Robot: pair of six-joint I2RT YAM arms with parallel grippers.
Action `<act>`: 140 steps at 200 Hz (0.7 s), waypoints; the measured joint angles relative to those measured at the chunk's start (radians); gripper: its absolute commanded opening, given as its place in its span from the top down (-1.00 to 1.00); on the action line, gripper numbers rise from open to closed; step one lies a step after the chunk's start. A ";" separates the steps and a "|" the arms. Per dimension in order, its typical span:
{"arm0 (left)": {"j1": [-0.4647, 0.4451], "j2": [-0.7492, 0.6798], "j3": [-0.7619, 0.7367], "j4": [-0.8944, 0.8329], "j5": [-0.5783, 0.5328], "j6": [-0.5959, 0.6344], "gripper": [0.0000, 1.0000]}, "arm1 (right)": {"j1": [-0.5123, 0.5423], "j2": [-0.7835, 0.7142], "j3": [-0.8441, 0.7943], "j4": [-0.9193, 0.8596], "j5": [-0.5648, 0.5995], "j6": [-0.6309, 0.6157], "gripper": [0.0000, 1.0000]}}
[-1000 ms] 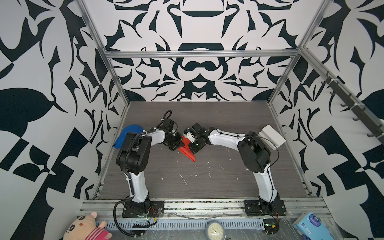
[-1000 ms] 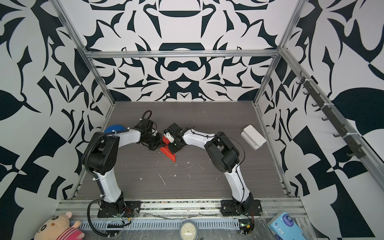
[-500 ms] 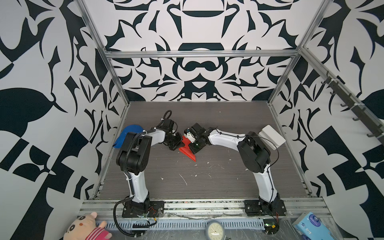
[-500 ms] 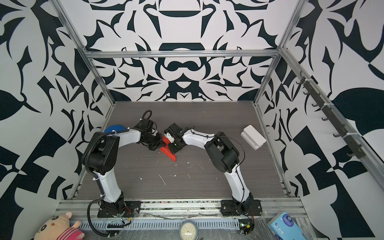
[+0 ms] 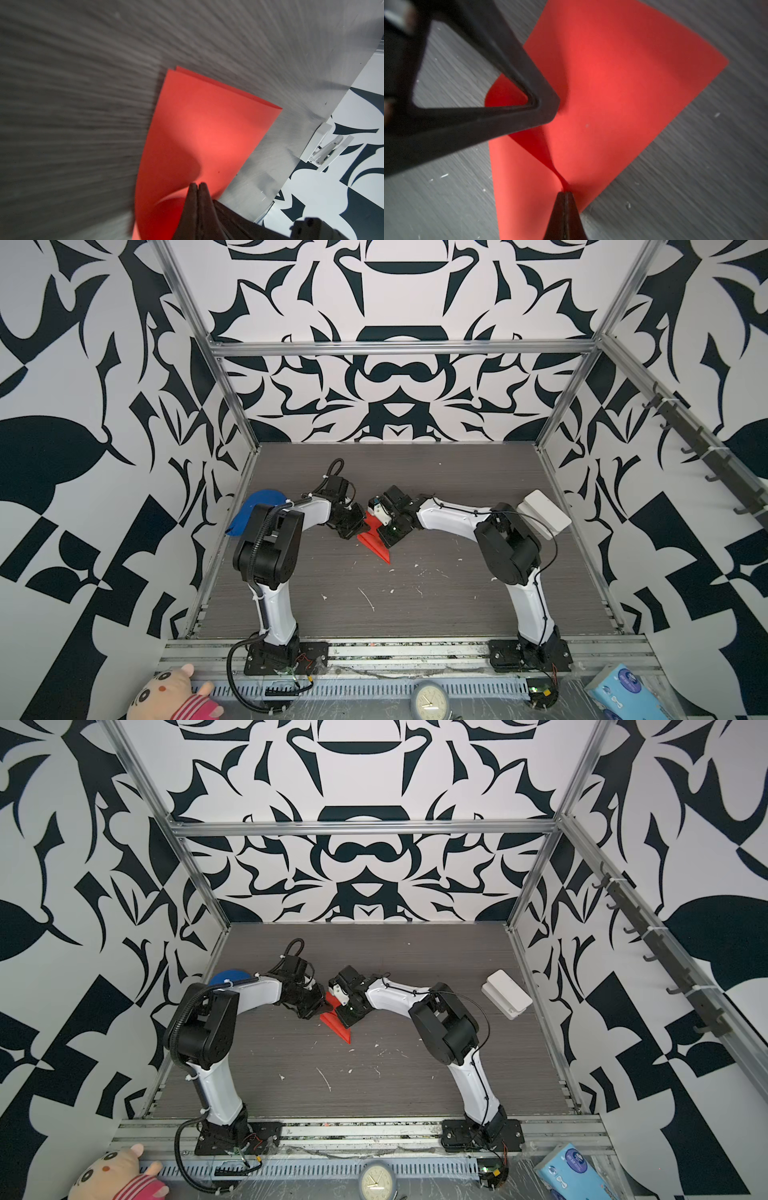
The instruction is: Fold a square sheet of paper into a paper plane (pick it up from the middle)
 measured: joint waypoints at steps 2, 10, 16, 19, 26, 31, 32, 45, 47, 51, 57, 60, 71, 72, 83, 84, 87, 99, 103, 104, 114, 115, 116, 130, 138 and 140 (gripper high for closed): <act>0.000 0.000 0.000 0.000 0.000 0.000 0.95 | 0.000 0.000 0.000 0.000 0.000 0.000 1.00; 0.000 -0.002 0.000 -0.003 -0.004 0.000 0.92 | 0.000 0.000 0.001 0.000 0.000 0.000 1.00; 0.000 -0.005 0.000 -0.007 -0.008 0.000 0.90 | 0.000 0.000 0.001 -0.001 0.000 0.000 1.00; 0.000 -0.007 0.000 -0.008 -0.010 -0.001 0.88 | 0.000 0.000 0.001 -0.001 0.000 0.000 1.00; 0.001 -0.017 0.000 -0.013 -0.017 -0.003 0.85 | 0.000 0.000 0.001 -0.001 0.000 0.000 1.00; 0.001 -0.028 0.000 -0.016 -0.024 -0.004 0.84 | 0.000 0.000 0.001 -0.001 0.000 0.000 1.00; 0.001 -0.029 0.000 -0.016 -0.025 -0.005 0.84 | 0.000 0.000 0.001 -0.001 0.000 0.000 1.00; 0.001 -0.072 -0.006 -0.019 -0.045 -0.014 0.82 | 0.000 0.000 0.001 -0.001 0.000 0.000 1.00; 0.002 -0.081 -0.008 -0.019 -0.049 -0.017 0.82 | 0.000 0.000 0.001 -0.001 0.000 0.000 1.00; 0.001 -0.101 -0.015 -0.016 -0.053 -0.024 0.82 | 0.000 0.000 0.001 -0.001 0.000 0.000 1.00; 0.001 -0.128 -0.028 -0.007 -0.058 -0.033 0.82 | 0.000 0.000 0.002 -0.002 0.000 0.000 1.00; 0.001 -0.142 -0.035 -0.002 -0.062 -0.037 0.82 | 0.000 0.000 0.002 -0.002 0.000 0.000 1.00; -0.001 -0.194 -0.073 0.025 -0.066 -0.059 0.80 | 0.000 0.001 0.002 -0.002 -0.001 0.000 1.00; -0.001 -0.197 -0.076 0.027 -0.068 -0.060 0.81 | 0.000 0.001 0.002 -0.002 -0.001 0.000 1.00; -0.006 -0.241 -0.125 0.061 -0.069 -0.086 0.81 | 0.000 0.001 0.002 -0.003 -0.001 0.000 1.00; -0.007 -0.246 -0.132 0.065 -0.070 -0.089 0.81 | 0.000 0.001 0.003 -0.003 -0.001 0.000 1.00; -0.010 -0.255 -0.145 0.075 -0.070 -0.096 0.81 | 0.000 0.001 0.003 -0.003 -0.001 0.000 1.00; -0.029 -0.278 -0.198 0.117 -0.068 -0.129 0.81 | 0.000 0.003 0.005 -0.006 -0.002 0.000 1.00; -0.039 -0.282 -0.217 0.134 -0.065 -0.142 0.81 | -0.001 0.003 0.006 -0.007 -0.002 0.000 1.00; -0.041 -0.282 -0.220 0.135 -0.065 -0.143 0.81 | -0.001 0.003 0.006 -0.007 -0.002 0.000 1.00; -0.065 -0.283 -0.261 0.179 -0.058 -0.171 0.82 | -0.001 0.004 0.008 -0.009 -0.005 0.000 1.00; -0.067 -0.283 -0.265 0.182 -0.057 -0.174 0.82 | -0.001 0.005 0.008 -0.009 -0.005 0.000 1.00; -0.070 -0.283 -0.270 0.189 -0.055 -0.179 0.82 | -0.002 0.005 0.008 -0.009 -0.005 0.000 1.00; -0.097 -0.280 -0.318 0.245 -0.041 -0.211 0.83 | -0.002 0.006 0.010 -0.011 -0.007 0.000 1.00; -0.108 -0.276 -0.336 0.270 -0.030 -0.225 0.84 | -0.002 0.006 0.010 -0.012 -0.007 0.000 1.00; -0.110 -0.275 -0.340 0.278 -0.028 -0.228 0.84 | -0.002 0.006 0.011 -0.013 -0.007 0.000 1.00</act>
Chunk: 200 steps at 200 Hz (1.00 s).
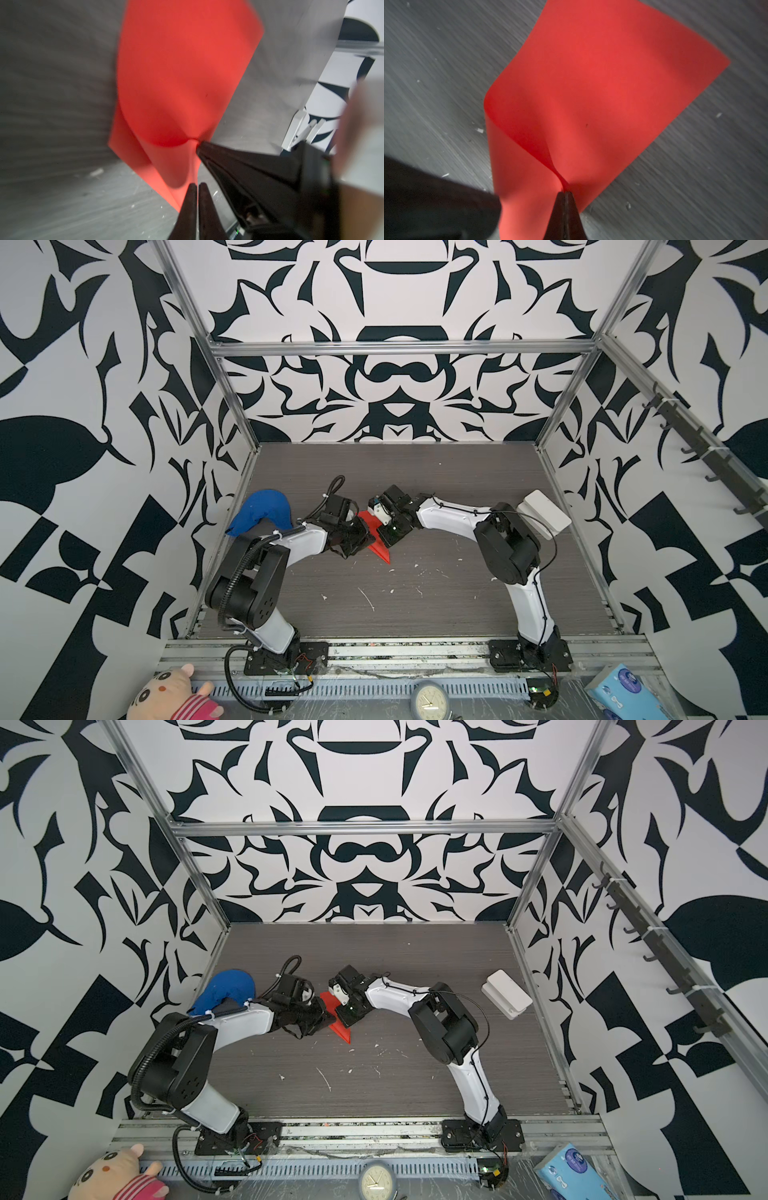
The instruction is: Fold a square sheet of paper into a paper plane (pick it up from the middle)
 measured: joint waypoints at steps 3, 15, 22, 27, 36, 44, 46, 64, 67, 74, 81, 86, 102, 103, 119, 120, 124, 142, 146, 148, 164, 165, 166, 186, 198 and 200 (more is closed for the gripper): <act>-0.003 0.004 -0.004 0.009 0.004 -0.006 0.84 | 0.000 0.001 0.001 -0.001 0.000 0.000 1.00; -0.005 0.024 -0.010 0.048 0.016 -0.021 0.86 | 0.000 0.002 0.005 -0.005 -0.001 0.000 1.00; -0.004 0.036 -0.010 0.066 0.019 -0.027 0.86 | 0.000 0.003 0.006 -0.007 -0.001 0.000 1.00; -0.003 0.044 -0.010 0.079 0.021 -0.030 0.86 | 0.000 0.004 0.009 -0.009 -0.001 0.000 1.00; -0.003 0.060 -0.010 0.097 0.024 -0.036 0.86 | 0.000 0.006 0.011 -0.010 -0.002 0.000 1.00; -0.003 0.071 -0.010 0.104 0.024 -0.038 0.86 | 0.000 0.006 0.012 -0.010 -0.002 0.000 1.00; -0.003 0.073 -0.010 0.104 0.024 -0.038 0.86 | 0.000 0.006 0.012 -0.010 -0.002 0.000 1.00; -0.002 0.086 -0.010 0.104 0.023 -0.039 0.86 | 0.000 0.006 0.012 -0.010 -0.002 0.000 1.00; -0.002 0.086 -0.010 0.104 0.023 -0.039 0.86 | 0.000 0.006 0.012 -0.010 -0.002 0.000 1.00; -0.002 0.087 -0.010 0.104 0.022 -0.039 0.86 | 0.000 0.006 0.012 -0.010 -0.002 0.000 1.00; -0.002 0.087 -0.010 0.104 0.022 -0.039 0.86 | 0.000 0.006 0.013 -0.010 -0.002 0.000 1.00; -0.002 0.087 -0.010 0.104 0.021 -0.039 0.86 | 0.000 0.006 0.013 -0.010 -0.002 0.000 1.00; -0.002 0.087 -0.011 0.104 0.020 -0.039 0.86 | 0.000 0.007 0.013 -0.011 -0.002 0.000 1.00; -0.002 0.087 -0.011 0.104 0.020 -0.039 0.86 | 0.000 0.007 0.013 -0.011 -0.002 0.000 1.00; -0.002 0.087 -0.014 0.106 0.016 -0.039 0.86 | 0.000 0.007 0.014 -0.012 -0.002 0.000 1.00; -0.002 0.087 -0.015 0.106 0.016 -0.039 0.86 | 0.000 0.007 0.014 -0.012 -0.002 0.000 1.00; -0.002 0.087 -0.016 0.105 0.016 -0.039 0.86 | 0.000 0.008 0.014 -0.012 -0.002 0.000 1.00; -0.002 0.088 -0.024 0.111 0.013 -0.039 0.86 | 0.000 0.008 0.014 -0.013 -0.002 0.000 1.00; -0.002 0.088 -0.028 0.115 0.013 -0.039 0.86 | 0.000 0.008 0.015 -0.013 -0.002 0.000 1.00; -0.002 0.088 -0.029 0.116 0.013 -0.039 0.86 | 0.000 0.008 0.016 -0.014 -0.002 0.000 1.00; -0.002 0.087 -0.046 0.137 0.014 -0.039 0.84 | 0.000 0.012 0.024 -0.022 -0.002 0.000 1.00; -0.002 0.087 -0.046 0.140 0.014 -0.039 0.84 | 0.000 0.013 0.024 -0.023 -0.002 0.000 1.00; -0.002 0.087 -0.047 0.140 0.014 -0.039 0.84 | 0.000 0.013 0.025 -0.024 -0.002 0.000 1.00; -0.002 0.085 -0.055 0.158 0.018 -0.039 0.81 | 0.000 0.016 0.032 -0.032 -0.002 0.000 1.00; -0.001 0.082 -0.063 0.168 0.018 -0.039 0.80 | 0.000 0.018 0.036 -0.036 -0.002 0.000 1.00; -0.001 0.081 -0.064 0.169 0.018 -0.039 0.80 | 0.000 0.019 0.037 -0.037 -0.002 0.000 1.00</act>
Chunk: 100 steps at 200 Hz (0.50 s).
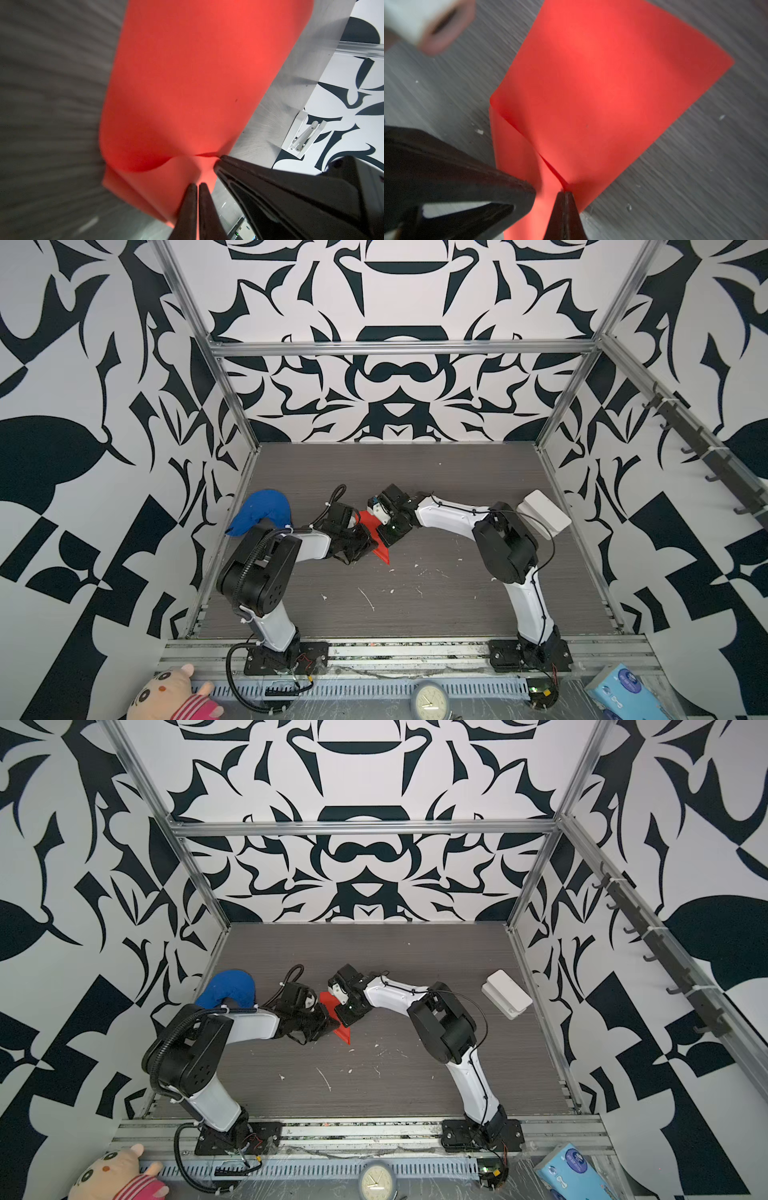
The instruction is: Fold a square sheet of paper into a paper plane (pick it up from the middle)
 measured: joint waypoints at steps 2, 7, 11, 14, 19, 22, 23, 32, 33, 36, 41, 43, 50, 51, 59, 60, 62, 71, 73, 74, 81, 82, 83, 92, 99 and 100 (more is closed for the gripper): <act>0.000 -0.001 -0.001 0.001 0.000 0.000 0.80 | 0.000 0.000 0.000 0.000 0.000 0.000 1.00; 0.002 -0.003 -0.006 0.005 0.000 0.000 0.80 | 0.000 0.000 0.002 -0.002 0.000 0.000 1.00; 0.004 -0.006 -0.010 0.008 0.000 0.000 0.79 | 0.000 0.000 0.002 -0.002 0.000 0.000 1.00; 0.005 -0.008 -0.013 0.010 0.000 0.000 0.79 | 0.000 0.000 0.002 -0.003 0.000 0.000 1.00; 0.007 -0.013 -0.019 0.014 0.001 0.000 0.79 | 0.000 0.001 0.003 -0.003 0.000 0.000 1.00; 0.009 -0.015 -0.023 0.016 0.002 -0.001 0.79 | 0.000 0.001 0.003 -0.003 0.000 0.000 1.00; 0.010 -0.016 -0.024 0.017 0.002 -0.001 0.79 | 0.000 0.001 0.003 -0.004 0.000 0.000 1.00; 0.019 -0.024 -0.040 0.033 0.006 -0.004 0.78 | 0.000 0.002 0.005 -0.006 0.000 0.000 1.00; 0.019 -0.025 -0.042 0.035 0.006 -0.005 0.78 | 0.000 0.003 0.005 -0.006 0.000 0.000 1.00; 0.023 -0.029 -0.048 0.041 0.008 -0.006 0.77 | 0.000 0.003 0.006 -0.006 0.000 0.000 1.00; 0.029 -0.034 -0.058 0.050 0.009 -0.008 0.77 | 0.000 0.003 0.006 -0.006 0.000 0.000 1.00; 0.031 -0.036 -0.061 0.053 0.010 -0.010 0.77 | 0.000 0.004 0.006 -0.006 0.000 0.000 1.00; 0.040 -0.042 -0.074 0.066 0.014 -0.016 0.77 | 0.000 0.005 0.008 -0.008 0.000 0.000 1.00; 0.042 -0.043 -0.077 0.069 0.015 -0.016 0.77 | 0.000 0.005 0.008 -0.008 0.000 0.000 1.00; 0.048 -0.045 -0.085 0.079 0.019 -0.020 0.77 | 0.000 0.006 0.010 -0.008 0.000 0.000 1.00; 0.050 -0.045 -0.086 0.080 0.020 -0.021 0.77 | 0.000 0.006 0.010 -0.008 0.000 0.000 1.00; 0.050 -0.045 -0.087 0.082 0.021 -0.023 0.77 | 0.000 0.006 0.010 -0.008 0.000 0.000 1.00; 0.056 -0.045 -0.091 0.090 0.024 -0.024 0.77 | 0.000 0.006 0.011 -0.010 0.000 0.000 1.00; 0.056 -0.045 -0.091 0.092 0.024 -0.025 0.77 | 0.000 0.007 0.011 -0.010 0.000 0.000 1.00; 0.057 -0.045 -0.091 0.092 0.024 -0.025 0.77 | 0.000 0.007 0.011 -0.010 0.000 0.000 1.00; 0.059 -0.045 -0.092 0.097 0.026 -0.026 0.77 | 0.000 0.007 0.011 -0.010 0.000 0.000 1.00; 0.059 -0.045 -0.092 0.098 0.026 -0.026 0.77 | 0.000 0.007 0.011 -0.010 0.000 0.000 1.00; 0.059 -0.044 -0.092 0.099 0.026 -0.027 0.77 | 0.000 0.007 0.011 -0.010 0.000 0.000 1.00; 0.060 -0.041 -0.092 0.107 0.027 -0.027 0.77 | 0.000 0.007 0.011 -0.010 0.000 0.000 1.00; 0.060 -0.037 -0.092 0.111 0.027 -0.028 0.78 | 0.000 0.007 0.011 -0.010 0.000 0.000 1.00; 0.060 -0.037 -0.092 0.111 0.027 -0.029 0.78 | 0.000 0.007 0.011 -0.010 0.000 0.000 1.00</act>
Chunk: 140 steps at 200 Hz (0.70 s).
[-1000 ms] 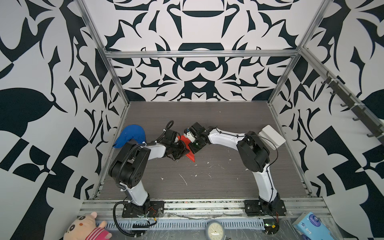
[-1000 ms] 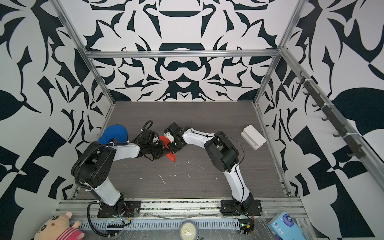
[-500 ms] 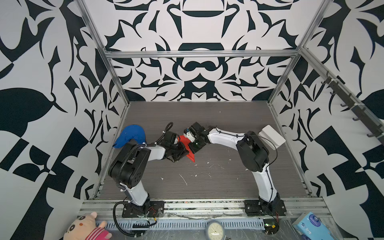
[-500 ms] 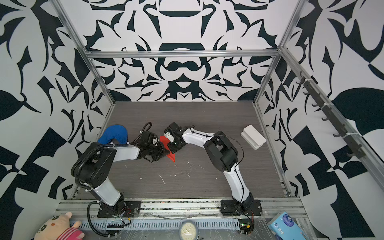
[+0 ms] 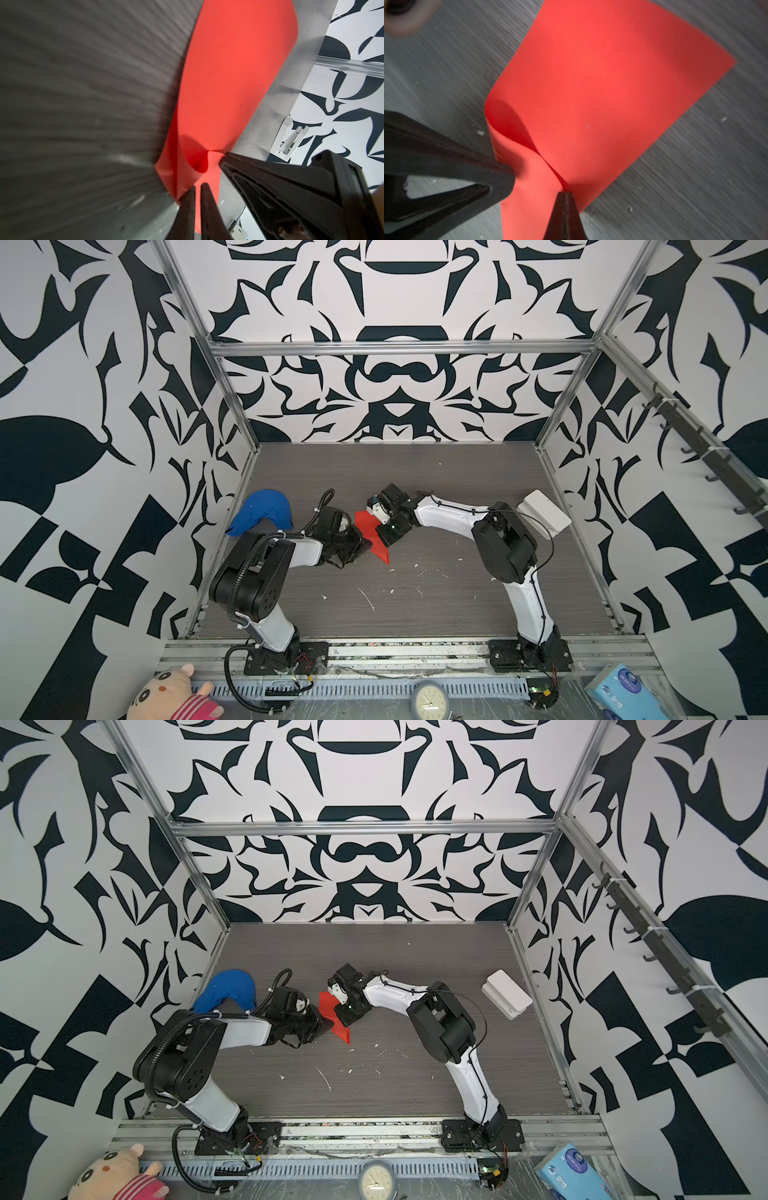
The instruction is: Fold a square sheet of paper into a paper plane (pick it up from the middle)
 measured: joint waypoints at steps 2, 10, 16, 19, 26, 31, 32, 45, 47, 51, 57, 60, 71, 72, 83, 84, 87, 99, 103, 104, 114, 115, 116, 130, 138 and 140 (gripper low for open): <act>0.000 0.001 0.000 0.001 0.000 0.000 0.78 | 0.000 0.000 0.000 0.000 0.000 0.000 1.00; 0.000 0.003 0.000 0.003 0.000 -0.002 0.78 | 0.000 0.000 0.000 0.000 0.000 0.000 1.00; 0.000 0.003 0.000 0.003 0.000 -0.003 0.79 | 0.000 0.000 0.000 0.000 0.000 0.000 1.00; 0.000 0.003 0.000 0.003 0.000 -0.003 0.79 | 0.000 0.000 0.000 0.000 0.000 0.000 1.00; 0.000 0.003 -0.002 0.005 0.000 -0.004 0.80 | 0.000 0.000 0.000 0.000 0.000 0.000 1.00; 0.000 0.003 -0.003 0.006 0.000 -0.005 0.81 | 0.000 0.000 0.000 0.000 0.000 0.000 1.00; 0.000 0.003 -0.003 0.007 0.000 -0.005 0.81 | 0.000 0.000 0.000 0.000 0.000 0.000 1.00; 0.000 0.003 -0.005 0.007 -0.002 -0.005 0.85 | 0.000 0.000 0.003 -0.003 -0.003 0.000 1.00; 0.000 0.003 -0.005 0.006 -0.002 -0.004 0.86 | 0.000 0.000 0.004 -0.004 -0.003 0.001 1.00; 0.001 0.003 -0.005 0.005 -0.003 -0.005 0.87 | 0.000 0.000 0.006 -0.006 -0.004 0.001 1.00; 0.001 0.003 -0.005 0.003 -0.004 -0.003 0.89 | 0.000 0.000 0.008 -0.008 -0.007 0.003 0.94; 0.001 0.003 -0.005 0.003 -0.004 -0.001 0.90 | 0.000 0.000 0.009 -0.009 -0.008 0.005 0.90; 0.001 0.003 -0.005 0.000 -0.006 0.002 0.94 | 0.000 0.000 0.013 -0.012 -0.015 0.015 0.78; 0.001 0.003 -0.005 0.000 -0.006 0.003 0.94 | 0.000 0.000 0.013 -0.013 -0.016 0.016 0.77; 0.001 0.003 -0.005 -0.003 -0.007 0.008 0.96 | 0.000 0.000 0.021 -0.015 -0.024 0.030 0.66; 0.001 0.003 -0.005 -0.003 -0.008 0.008 0.96 | 0.000 0.000 0.022 -0.015 -0.024 0.034 0.65; 0.001 0.003 -0.005 -0.003 -0.008 0.010 0.97 | 0.000 0.000 0.024 -0.015 -0.026 0.035 0.62; 0.001 0.003 -0.005 -0.005 -0.009 0.014 1.00 | 0.000 -0.010 0.026 -0.009 -0.032 0.061 0.56; 0.001 0.003 -0.005 -0.005 -0.010 0.016 1.00 | 0.000 -0.016 0.025 -0.008 -0.034 0.066 0.55; 0.001 0.003 -0.005 -0.005 -0.010 0.016 1.00 | 0.000 -0.017 0.024 -0.008 -0.034 0.068 0.55; 0.001 0.003 -0.004 -0.008 -0.011 0.022 1.00 | 0.000 -0.041 0.011 0.004 -0.037 0.088 0.55; 0.001 0.003 -0.004 -0.008 -0.011 0.022 1.00 | 0.000 -0.045 0.008 0.006 -0.038 0.089 0.55; 0.001 0.003 -0.004 -0.008 -0.012 0.022 1.00 | 0.000 -0.048 0.007 0.006 -0.039 0.089 0.55; 0.001 0.003 -0.001 -0.014 -0.013 0.026 1.00 | 0.003 -0.105 -0.032 0.021 -0.045 0.118 0.60; 0.001 0.003 0.002 -0.020 -0.014 0.029 1.00 | 0.008 -0.138 -0.054 0.026 -0.045 0.129 0.64; 0.001 0.003 0.002 -0.020 -0.015 0.029 1.00 | 0.009 -0.143 -0.059 0.028 -0.045 0.134 0.65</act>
